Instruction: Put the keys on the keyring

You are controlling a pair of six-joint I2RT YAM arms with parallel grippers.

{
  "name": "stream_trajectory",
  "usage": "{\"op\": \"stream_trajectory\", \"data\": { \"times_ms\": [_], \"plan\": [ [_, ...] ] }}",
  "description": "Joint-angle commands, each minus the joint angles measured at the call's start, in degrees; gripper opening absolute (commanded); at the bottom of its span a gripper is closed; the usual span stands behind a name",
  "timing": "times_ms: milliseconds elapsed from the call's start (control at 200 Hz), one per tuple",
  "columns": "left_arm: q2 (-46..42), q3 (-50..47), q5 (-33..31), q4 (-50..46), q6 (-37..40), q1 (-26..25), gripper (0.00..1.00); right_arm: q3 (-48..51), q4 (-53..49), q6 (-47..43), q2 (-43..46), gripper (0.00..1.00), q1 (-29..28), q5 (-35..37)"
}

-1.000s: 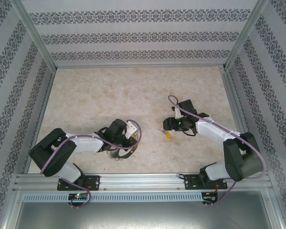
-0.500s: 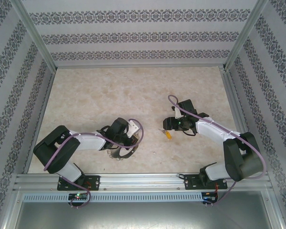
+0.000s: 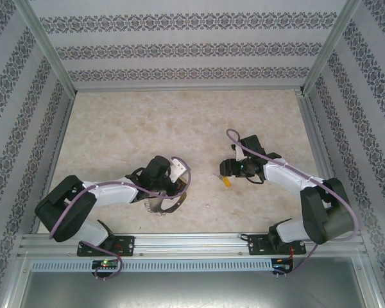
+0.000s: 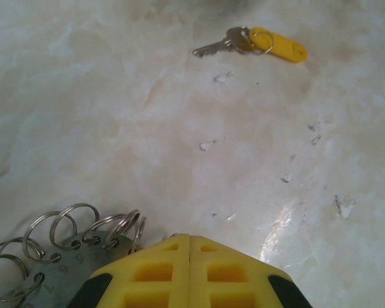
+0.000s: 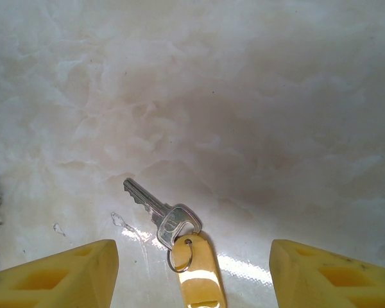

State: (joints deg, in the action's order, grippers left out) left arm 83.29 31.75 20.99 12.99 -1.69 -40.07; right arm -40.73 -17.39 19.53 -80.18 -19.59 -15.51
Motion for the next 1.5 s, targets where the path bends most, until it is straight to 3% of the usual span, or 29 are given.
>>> {"op": "stream_trajectory", "data": {
  "times_ms": [0, 75, 160, 300, 405, 655, 899, 1114, 1499],
  "plan": [
    [-1.9, 0.7, 1.0, -3.1, 0.2, -0.4, 0.00, 0.4, -0.1, -0.4, 0.6, 0.64, 0.6, -0.4],
    [-2.4, 0.7, 0.3, -3.7, 0.1, -0.4, 0.01, 0.3, -0.1, -0.4, 0.7, 0.64, 0.7, -0.3],
    [-2.5, 0.9, 0.5, -4.4, 0.7, -0.4, 0.24, 0.3, -0.1, -0.4, 1.0, 0.64, 0.7, -0.4],
    [-0.6, 3.0, 4.5, -6.8, 1.4, -0.4, 0.33, 0.2, -0.1, -0.4, 0.6, 0.64, 0.7, -0.5],
    [1.4, 5.3, 9.0, -8.0, 1.0, -0.4, 0.34, 0.1, 0.1, -0.4, 0.3, 0.64, 0.7, -0.5],
    [6.3, 10.7, 13.0, -12.3, 1.1, -0.2, 0.34, 0.5, 0.1, -0.5, 0.8, 0.64, 0.7, -0.3],
    [8.4, 13.5, 11.5, -15.8, 1.2, 0.0, 0.36, 1.1, 0.2, -0.5, 1.3, 0.64, 0.7, 0.0],
    [6.8, 11.8, 5.7, -14.5, 0.4, 0.5, 0.35, 1.0, 0.4, -0.6, 1.0, 0.64, 0.8, -0.1],
    [7.0, 10.4, 3.6, -13.0, -0.3, 1.8, 0.35, 0.8, 0.3, -0.6, 1.1, 0.64, 0.8, -0.1]
  ]
}}
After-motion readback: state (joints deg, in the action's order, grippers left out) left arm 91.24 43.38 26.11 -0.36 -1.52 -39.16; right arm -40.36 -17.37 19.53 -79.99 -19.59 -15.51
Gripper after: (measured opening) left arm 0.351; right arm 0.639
